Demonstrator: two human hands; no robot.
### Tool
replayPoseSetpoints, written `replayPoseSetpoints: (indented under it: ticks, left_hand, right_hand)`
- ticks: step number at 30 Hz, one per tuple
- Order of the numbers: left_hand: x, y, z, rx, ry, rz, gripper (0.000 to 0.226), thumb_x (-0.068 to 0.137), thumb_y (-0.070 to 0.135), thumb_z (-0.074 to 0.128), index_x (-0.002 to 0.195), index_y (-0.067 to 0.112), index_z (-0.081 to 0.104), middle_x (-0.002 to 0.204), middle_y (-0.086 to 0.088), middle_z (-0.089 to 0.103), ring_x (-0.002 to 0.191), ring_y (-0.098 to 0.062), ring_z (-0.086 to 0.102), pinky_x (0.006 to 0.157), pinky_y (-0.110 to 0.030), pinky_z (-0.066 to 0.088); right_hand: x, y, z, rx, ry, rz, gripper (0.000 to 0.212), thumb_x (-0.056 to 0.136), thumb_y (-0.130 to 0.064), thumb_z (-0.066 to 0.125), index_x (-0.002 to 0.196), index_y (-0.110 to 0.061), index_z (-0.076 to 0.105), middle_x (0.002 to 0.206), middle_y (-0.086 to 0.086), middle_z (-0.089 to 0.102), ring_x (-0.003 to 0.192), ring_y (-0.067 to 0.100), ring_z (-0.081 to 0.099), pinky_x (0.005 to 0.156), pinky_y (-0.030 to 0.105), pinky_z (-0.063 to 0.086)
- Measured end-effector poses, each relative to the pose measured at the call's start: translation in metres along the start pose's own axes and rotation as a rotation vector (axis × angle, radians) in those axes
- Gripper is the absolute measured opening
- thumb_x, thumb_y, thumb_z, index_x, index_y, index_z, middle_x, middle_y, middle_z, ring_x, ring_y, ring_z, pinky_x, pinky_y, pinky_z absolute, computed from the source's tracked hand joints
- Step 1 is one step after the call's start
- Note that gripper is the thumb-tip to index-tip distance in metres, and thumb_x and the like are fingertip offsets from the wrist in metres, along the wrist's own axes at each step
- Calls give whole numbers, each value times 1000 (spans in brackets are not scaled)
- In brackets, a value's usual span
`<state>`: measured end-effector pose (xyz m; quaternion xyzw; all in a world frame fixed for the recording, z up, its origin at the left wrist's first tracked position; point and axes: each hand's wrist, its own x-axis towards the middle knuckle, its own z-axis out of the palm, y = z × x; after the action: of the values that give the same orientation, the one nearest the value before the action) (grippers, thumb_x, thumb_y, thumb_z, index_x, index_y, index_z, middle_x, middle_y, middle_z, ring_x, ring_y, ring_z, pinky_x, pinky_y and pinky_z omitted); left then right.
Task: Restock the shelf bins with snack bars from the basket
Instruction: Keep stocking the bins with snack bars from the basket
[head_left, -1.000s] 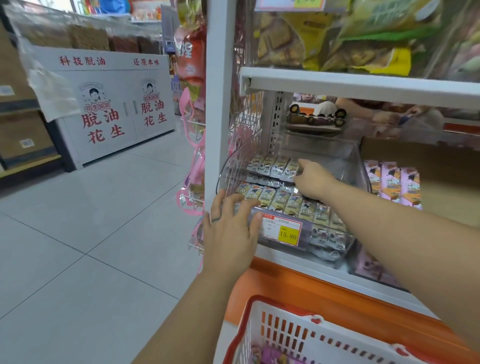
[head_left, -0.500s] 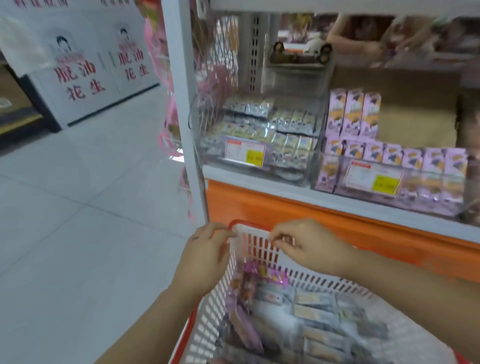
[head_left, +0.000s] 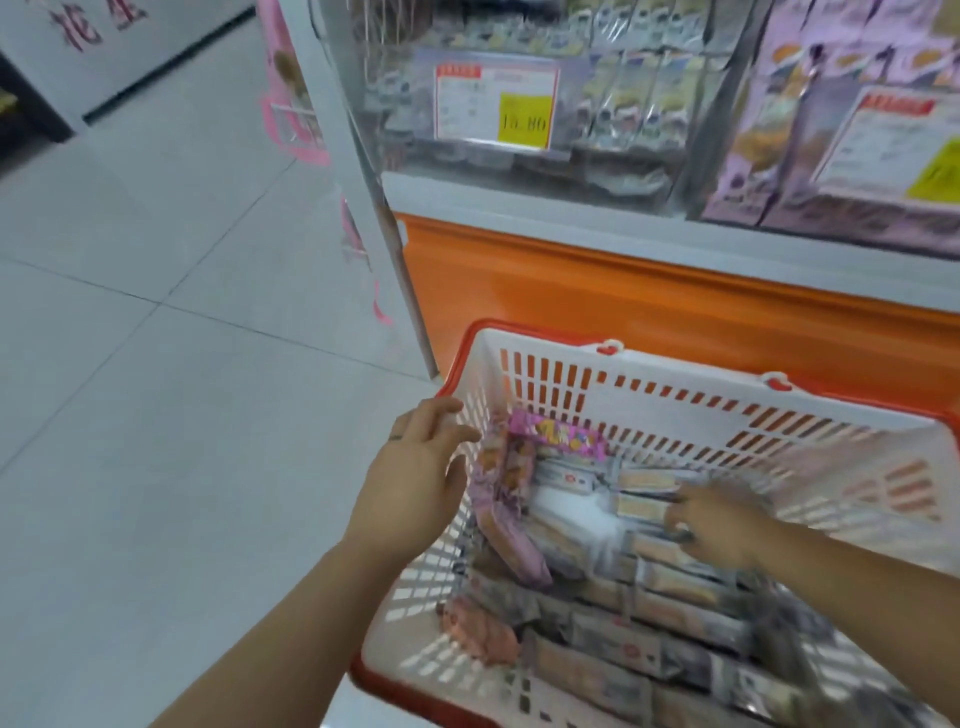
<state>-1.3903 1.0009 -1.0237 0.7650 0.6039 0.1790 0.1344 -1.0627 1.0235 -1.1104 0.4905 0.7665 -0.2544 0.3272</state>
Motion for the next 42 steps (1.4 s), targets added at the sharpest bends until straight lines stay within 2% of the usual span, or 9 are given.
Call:
replayPoseSetpoints:
  ticks: [4,9,17,22,26,33,36,39,42]
  left_hand:
    - [0,1,-1,-9,-16,-12,25,85,7,61,106,18,68,132,-1,49,118,-26,49,73,-30,47]
    - [0,-1,0,10,-24,4,26,82,7,65,105,18,68,130,-4,51,116,-29,50,72,-36,51]
    - [15,24,-45,177,-370,-108,34,94,29,53,129,31,54,144,4,40,137,-23,30,111,-40,30]
    - [32,99,-121,-124,-532,-137,40,97,35,48,136,25,48,142,6,46,125,-11,47,99,-21,34]
    - [28,155,-166,-409,-615,-256,44,96,37,51,138,28,43,131,4,55,116,-16,56,98,-33,43]
    - [20,188,-179,-1297,35,-448,57,90,17,63,141,16,37,123,-15,57,90,-23,66,72,-32,52]
    - [23,202,-177,-1632,49,-427,63,91,17,62,145,13,30,105,-8,68,84,-21,69,67,-35,54]
    - [24,211,-179,-1781,34,-374,57,93,17,57,143,9,31,67,-1,67,58,-16,62,52,-31,52]
    - [33,205,-180,-1740,122,-399,38,93,15,57,129,22,46,87,-3,72,79,-21,69,71,-34,57]
  right_hand:
    - [8,4,22,-232,-117,-2,41,101,-27,36,142,-23,40,149,14,25,134,35,29,107,42,33]
    - [-6,-1,-3,-167,125,-46,31,98,-34,38,124,-37,55,121,-2,54,116,20,46,96,31,37]
    - [-77,-27,-105,558,149,-219,13,97,-25,51,100,-37,52,121,-3,54,104,17,55,91,33,45]
    - [-154,-44,-163,992,153,-283,20,100,-25,47,117,-15,53,77,5,51,64,14,50,66,28,44]
    - [-206,-55,-188,1201,265,-388,31,99,-22,47,120,1,47,69,5,51,59,12,52,58,23,45]
    - [-276,-88,-209,1617,564,-504,16,97,-14,48,112,-20,51,81,18,70,65,25,55,70,32,48]
    - [-284,-108,-214,1673,573,-529,18,97,-14,50,113,-21,47,90,18,71,71,27,60,83,40,49]
    - [-276,-117,-220,1529,634,-439,21,96,-17,54,114,-20,44,98,14,67,77,26,62,88,45,51]
    - [-271,-118,-230,1156,818,-318,22,90,-29,63,104,-25,47,106,3,65,86,15,62,84,39,52]
